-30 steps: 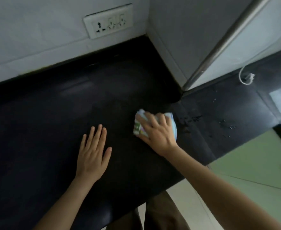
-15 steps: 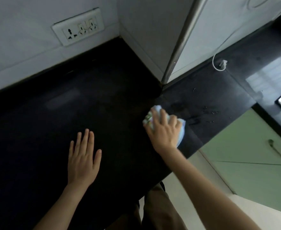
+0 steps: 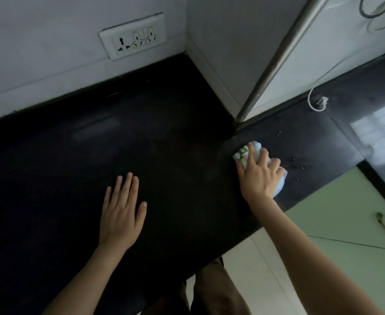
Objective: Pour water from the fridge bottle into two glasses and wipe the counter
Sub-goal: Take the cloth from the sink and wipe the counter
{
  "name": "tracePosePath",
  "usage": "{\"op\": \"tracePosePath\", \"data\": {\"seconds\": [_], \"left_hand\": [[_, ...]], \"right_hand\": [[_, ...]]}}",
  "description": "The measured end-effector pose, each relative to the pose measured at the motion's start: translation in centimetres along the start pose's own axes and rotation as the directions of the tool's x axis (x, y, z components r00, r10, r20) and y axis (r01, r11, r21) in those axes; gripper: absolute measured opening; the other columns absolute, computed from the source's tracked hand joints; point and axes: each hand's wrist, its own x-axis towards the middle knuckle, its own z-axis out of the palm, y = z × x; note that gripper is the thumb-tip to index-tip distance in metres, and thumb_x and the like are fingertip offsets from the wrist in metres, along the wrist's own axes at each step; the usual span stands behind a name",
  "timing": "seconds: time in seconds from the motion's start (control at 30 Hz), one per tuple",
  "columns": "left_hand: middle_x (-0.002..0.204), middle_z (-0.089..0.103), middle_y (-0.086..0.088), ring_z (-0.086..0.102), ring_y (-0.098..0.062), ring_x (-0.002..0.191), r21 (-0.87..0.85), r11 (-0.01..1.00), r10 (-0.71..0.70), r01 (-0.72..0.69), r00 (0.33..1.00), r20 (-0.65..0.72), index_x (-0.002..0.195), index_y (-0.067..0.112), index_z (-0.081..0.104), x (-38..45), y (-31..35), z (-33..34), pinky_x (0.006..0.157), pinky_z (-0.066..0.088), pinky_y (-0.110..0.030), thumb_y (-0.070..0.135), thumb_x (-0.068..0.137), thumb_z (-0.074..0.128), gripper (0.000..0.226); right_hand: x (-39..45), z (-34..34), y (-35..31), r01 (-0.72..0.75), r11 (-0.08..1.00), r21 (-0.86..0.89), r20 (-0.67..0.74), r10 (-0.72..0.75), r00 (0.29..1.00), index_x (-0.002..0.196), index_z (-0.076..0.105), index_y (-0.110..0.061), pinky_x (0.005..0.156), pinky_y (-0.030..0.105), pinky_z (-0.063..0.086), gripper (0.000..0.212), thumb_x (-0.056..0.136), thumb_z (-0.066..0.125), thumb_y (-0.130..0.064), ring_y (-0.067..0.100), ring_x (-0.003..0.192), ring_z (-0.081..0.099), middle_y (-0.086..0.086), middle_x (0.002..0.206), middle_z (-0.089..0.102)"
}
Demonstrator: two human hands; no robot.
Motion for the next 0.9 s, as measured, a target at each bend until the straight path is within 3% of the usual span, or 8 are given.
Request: {"op": "tracePosePath", "data": {"seconds": [0.1,0.2,0.37,0.5,0.6,0.67,0.77,0.9], "left_hand": [[0.16,0.008,-0.004,0.006,-0.023,0.148,0.006,1.0,0.0,0.0,1.0,0.001,0.152,0.012,0.011,0.0,-0.1,-0.1,0.119,0.014,-0.046,0.046,0.098,0.014,0.064],[0.16,0.011,-0.006,0.008,-0.024,0.148,0.008,1.0,0.009,-0.009,1.0,0.006,0.152,0.01,0.013,0.0,-0.2,-0.2,0.119,0.015,-0.047,0.045,0.098,0.017,0.064],[0.161,0.007,-0.005,0.005,-0.023,0.148,-0.012,1.0,0.001,-0.001,1.0,0.019,0.152,0.014,0.01,0.0,-0.3,-0.2,0.119,0.015,-0.047,0.047,0.097,0.016,0.065],[0.16,0.008,-0.003,0.005,-0.021,0.148,-0.055,0.998,-0.001,0.001,1.0,-0.006,0.152,0.015,0.011,0.0,-0.2,0.0,0.12,0.012,-0.045,0.046,0.098,0.019,0.063],[0.159,0.011,0.0,0.007,-0.019,0.148,-0.071,0.997,-0.021,0.019,0.999,-0.028,0.152,0.017,0.016,-0.1,-0.2,-0.2,0.12,0.012,-0.042,0.043,0.098,0.023,0.06],[0.158,0.017,0.001,0.011,-0.018,0.147,-0.088,0.995,-0.047,0.044,0.998,-0.038,0.151,0.018,0.021,-0.2,-0.2,-0.2,0.12,0.013,-0.041,0.039,0.098,0.025,0.057],[0.157,0.025,0.0,0.015,-0.018,0.147,-0.128,0.99,-0.058,0.052,0.997,-0.043,0.15,0.016,0.024,-0.4,-0.3,-0.1,0.119,0.013,-0.04,0.032,0.098,0.026,0.054],[0.158,0.021,0.004,0.011,-0.015,0.147,-0.102,0.994,-0.048,0.044,0.998,-0.038,0.15,0.02,0.022,-1.9,-2.0,-0.2,0.119,0.011,-0.037,0.034,0.098,0.025,0.054]], "right_hand": [[-4.3,0.1,-5.1,0.17,0.983,0.064,0.026,-0.172,0.985,0.152,0.013,-0.031,0.093,0.05,0.031,0.062,0.098,0.028,-0.056,0.038,0.113,0.039,0.005,0.145,0.029],[-7.9,0.4,-7.5,0.364,0.929,0.07,-0.049,-0.361,0.931,0.149,0.032,-0.029,0.085,0.048,0.04,0.063,0.094,0.031,-0.058,0.034,0.102,0.044,0.004,0.138,0.038],[-4.3,1.0,-2.9,0.738,0.674,-0.026,-0.151,-0.733,0.664,0.145,0.04,-0.028,0.077,0.048,0.046,0.062,0.091,0.035,-0.057,0.038,0.093,0.054,0.008,0.131,0.047],[0.4,0.5,-2.7,0.463,0.885,-0.057,-0.107,-0.466,0.878,0.143,0.042,-0.027,0.079,0.049,0.041,0.06,0.091,0.034,-0.056,0.041,0.095,0.05,0.012,0.126,0.051],[-1.6,0.5,-5.8,0.422,0.906,0.007,-0.102,-0.42,0.902,0.142,0.044,-0.025,0.078,0.048,0.039,0.06,0.089,0.035,-0.053,0.04,0.094,0.049,0.016,0.126,0.049],[-5.9,0.9,-7.7,0.638,0.77,0.036,-0.169,-0.624,0.763,0.14,0.046,-0.024,0.076,0.046,0.041,0.061,0.086,0.039,-0.052,0.039,0.089,0.052,0.016,0.125,0.048],[-10.0,0.9,-7.9,0.927,0.373,-0.049,-0.139,-0.921,0.363,0.146,0.038,-0.026,0.077,0.045,0.047,0.067,0.087,0.036,-0.058,0.032,0.092,0.056,0.009,0.128,0.046],[-4.3,1.2,-7.8,0.986,0.005,-0.165,-0.138,-0.99,-0.018,0.146,0.035,-0.027,0.082,0.045,0.045,0.067,0.087,0.037,-0.059,0.031,0.097,0.051,0.007,0.13,0.048]]}}
